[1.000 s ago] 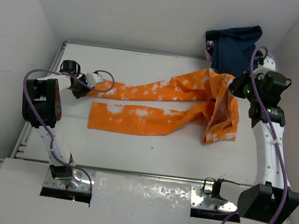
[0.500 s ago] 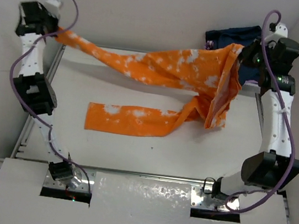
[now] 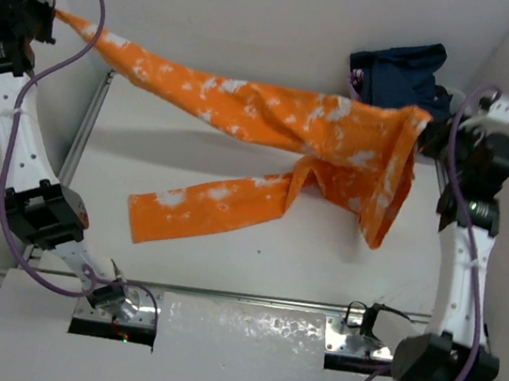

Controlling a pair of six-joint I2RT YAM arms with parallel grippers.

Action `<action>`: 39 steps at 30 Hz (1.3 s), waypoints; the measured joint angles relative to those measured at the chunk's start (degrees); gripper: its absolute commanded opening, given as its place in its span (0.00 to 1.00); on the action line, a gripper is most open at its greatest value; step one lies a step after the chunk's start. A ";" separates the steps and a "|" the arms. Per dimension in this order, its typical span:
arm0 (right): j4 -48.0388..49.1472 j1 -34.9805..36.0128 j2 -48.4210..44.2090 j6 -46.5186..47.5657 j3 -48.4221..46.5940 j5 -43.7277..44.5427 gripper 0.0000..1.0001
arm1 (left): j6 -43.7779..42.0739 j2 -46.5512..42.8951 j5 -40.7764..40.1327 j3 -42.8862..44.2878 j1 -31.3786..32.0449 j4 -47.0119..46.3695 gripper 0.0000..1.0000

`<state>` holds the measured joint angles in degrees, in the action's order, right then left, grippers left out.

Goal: Fold and stack the trousers
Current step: Flatten the trousers out

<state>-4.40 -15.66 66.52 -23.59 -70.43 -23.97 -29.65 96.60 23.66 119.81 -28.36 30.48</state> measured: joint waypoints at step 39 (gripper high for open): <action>-6.03 15.21 -13.79 14.51 11.17 22.40 0.68 | -71.21 -22.77 -31.04 -69.66 -16.15 44.54 0.41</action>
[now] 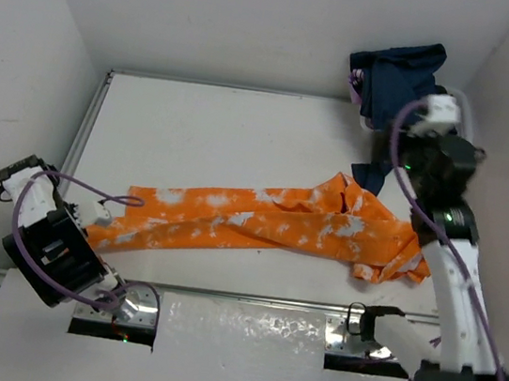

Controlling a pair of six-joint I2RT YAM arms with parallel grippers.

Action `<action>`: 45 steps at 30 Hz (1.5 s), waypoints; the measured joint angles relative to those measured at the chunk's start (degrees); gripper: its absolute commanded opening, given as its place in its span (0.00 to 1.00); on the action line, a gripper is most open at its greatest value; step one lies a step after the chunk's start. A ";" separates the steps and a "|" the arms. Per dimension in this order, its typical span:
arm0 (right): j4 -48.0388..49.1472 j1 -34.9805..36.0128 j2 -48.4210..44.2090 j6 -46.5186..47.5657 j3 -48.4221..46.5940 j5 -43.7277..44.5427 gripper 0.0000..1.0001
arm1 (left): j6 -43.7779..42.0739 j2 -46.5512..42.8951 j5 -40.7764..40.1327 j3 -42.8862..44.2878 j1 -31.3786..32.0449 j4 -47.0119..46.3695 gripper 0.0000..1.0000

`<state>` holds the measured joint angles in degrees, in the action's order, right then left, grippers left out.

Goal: Fold and stack the trousers
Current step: Flatten the trousers out

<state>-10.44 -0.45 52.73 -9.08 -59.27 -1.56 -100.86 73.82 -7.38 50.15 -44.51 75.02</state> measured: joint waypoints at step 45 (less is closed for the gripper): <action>-28.94 -14.40 16.81 -11.69 2.29 14.16 0.80 | 52.70 30.49 21.64 14.01 31.36 -31.93 0.00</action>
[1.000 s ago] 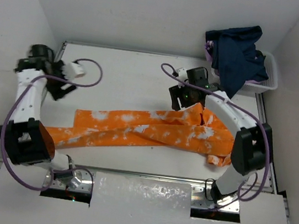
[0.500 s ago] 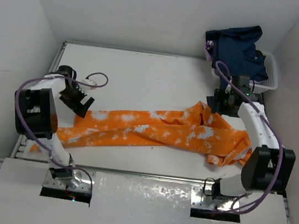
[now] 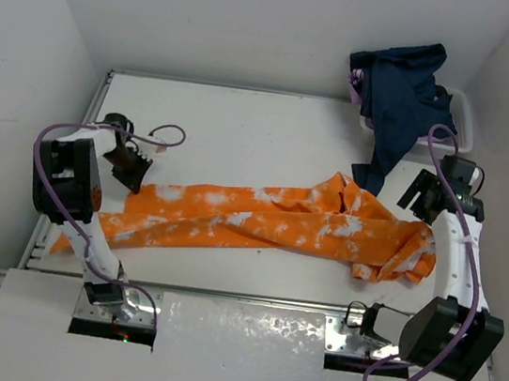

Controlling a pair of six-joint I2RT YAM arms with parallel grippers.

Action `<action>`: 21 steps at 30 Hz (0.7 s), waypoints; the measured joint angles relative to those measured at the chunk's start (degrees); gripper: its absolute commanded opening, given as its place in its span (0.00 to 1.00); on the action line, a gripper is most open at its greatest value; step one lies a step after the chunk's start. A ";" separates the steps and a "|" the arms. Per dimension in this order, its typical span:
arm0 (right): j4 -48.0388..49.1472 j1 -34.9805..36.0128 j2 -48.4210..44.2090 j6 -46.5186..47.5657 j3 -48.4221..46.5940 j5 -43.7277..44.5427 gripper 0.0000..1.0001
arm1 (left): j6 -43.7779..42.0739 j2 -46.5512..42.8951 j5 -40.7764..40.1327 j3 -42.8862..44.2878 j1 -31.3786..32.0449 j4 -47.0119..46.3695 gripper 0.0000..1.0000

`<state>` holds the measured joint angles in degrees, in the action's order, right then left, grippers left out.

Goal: Fold and stack the trousers
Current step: Flatten the trousers out

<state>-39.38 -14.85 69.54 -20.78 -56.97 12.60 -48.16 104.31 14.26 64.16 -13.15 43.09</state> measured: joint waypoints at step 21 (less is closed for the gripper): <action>3.96 -0.39 -1.81 1.40 1.16 -5.66 0.80 | 18.84 -0.17 2.05 56.22 -0.42 -12.04 0.00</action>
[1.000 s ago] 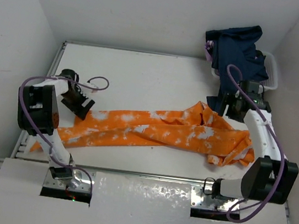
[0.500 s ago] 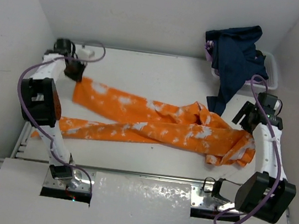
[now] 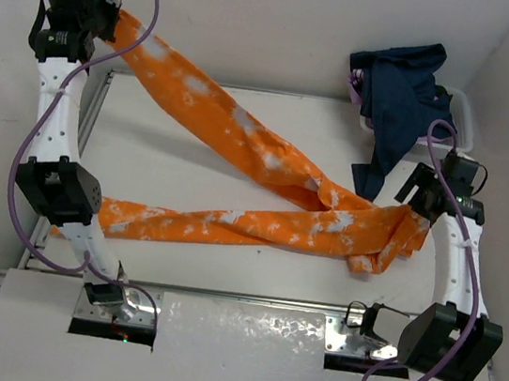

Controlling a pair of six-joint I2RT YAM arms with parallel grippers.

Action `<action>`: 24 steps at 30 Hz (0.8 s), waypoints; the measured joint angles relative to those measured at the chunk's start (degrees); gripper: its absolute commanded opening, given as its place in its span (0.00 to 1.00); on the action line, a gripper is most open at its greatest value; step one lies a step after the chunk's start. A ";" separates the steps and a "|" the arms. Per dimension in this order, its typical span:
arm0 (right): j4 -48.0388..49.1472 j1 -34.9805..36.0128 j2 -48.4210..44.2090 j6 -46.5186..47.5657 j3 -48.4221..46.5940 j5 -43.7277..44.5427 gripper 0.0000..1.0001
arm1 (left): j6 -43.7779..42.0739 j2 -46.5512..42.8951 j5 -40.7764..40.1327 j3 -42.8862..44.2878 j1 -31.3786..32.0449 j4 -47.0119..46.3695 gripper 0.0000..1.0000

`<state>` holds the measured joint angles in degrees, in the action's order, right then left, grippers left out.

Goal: Fold and stack the trousers
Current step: Flatten the trousers out

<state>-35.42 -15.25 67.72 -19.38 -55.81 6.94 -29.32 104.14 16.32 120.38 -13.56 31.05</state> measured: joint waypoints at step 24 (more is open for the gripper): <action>-2.93 -0.22 7.08 -2.03 -2.73 -14.51 0.73 | -6.23 8.68 -6.97 -7.74 -11.89 20.96 0.83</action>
<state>-38.35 -15.46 74.81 -21.41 -58.54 -7.57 -35.55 112.81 9.34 112.64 -25.45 52.01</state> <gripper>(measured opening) 0.654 0.864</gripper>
